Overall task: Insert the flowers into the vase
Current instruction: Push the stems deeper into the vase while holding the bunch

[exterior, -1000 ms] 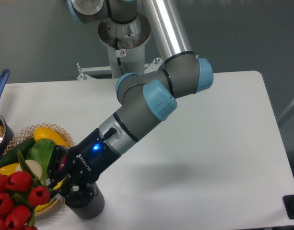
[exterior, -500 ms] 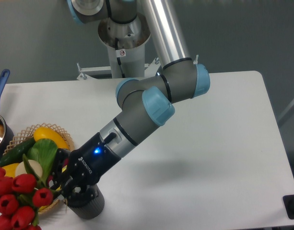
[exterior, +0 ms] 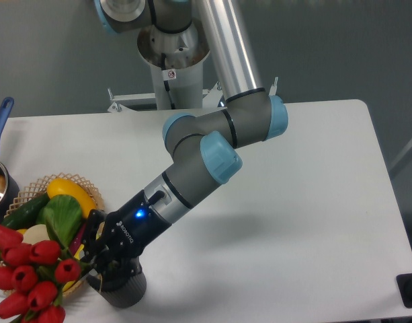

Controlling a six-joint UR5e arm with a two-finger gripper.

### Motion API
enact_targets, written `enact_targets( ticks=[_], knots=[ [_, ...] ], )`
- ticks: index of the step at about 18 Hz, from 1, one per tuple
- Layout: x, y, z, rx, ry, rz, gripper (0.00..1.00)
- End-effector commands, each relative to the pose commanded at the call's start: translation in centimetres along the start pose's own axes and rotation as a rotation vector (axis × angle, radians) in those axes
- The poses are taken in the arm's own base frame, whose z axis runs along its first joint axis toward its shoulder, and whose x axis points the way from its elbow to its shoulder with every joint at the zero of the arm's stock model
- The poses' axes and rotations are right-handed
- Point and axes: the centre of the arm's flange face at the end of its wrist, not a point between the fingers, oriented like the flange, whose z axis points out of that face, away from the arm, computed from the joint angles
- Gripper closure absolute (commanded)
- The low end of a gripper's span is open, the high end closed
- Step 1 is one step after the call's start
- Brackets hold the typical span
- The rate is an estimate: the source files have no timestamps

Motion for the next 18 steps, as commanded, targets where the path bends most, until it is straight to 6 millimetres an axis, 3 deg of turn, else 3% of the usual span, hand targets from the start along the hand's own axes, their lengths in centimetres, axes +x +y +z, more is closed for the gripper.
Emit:
enact_targets(
  ticks=[18],
  knots=[
    [0.3,3.0,0.1,-0.019,0.007,0.013,0.64]
  ],
)
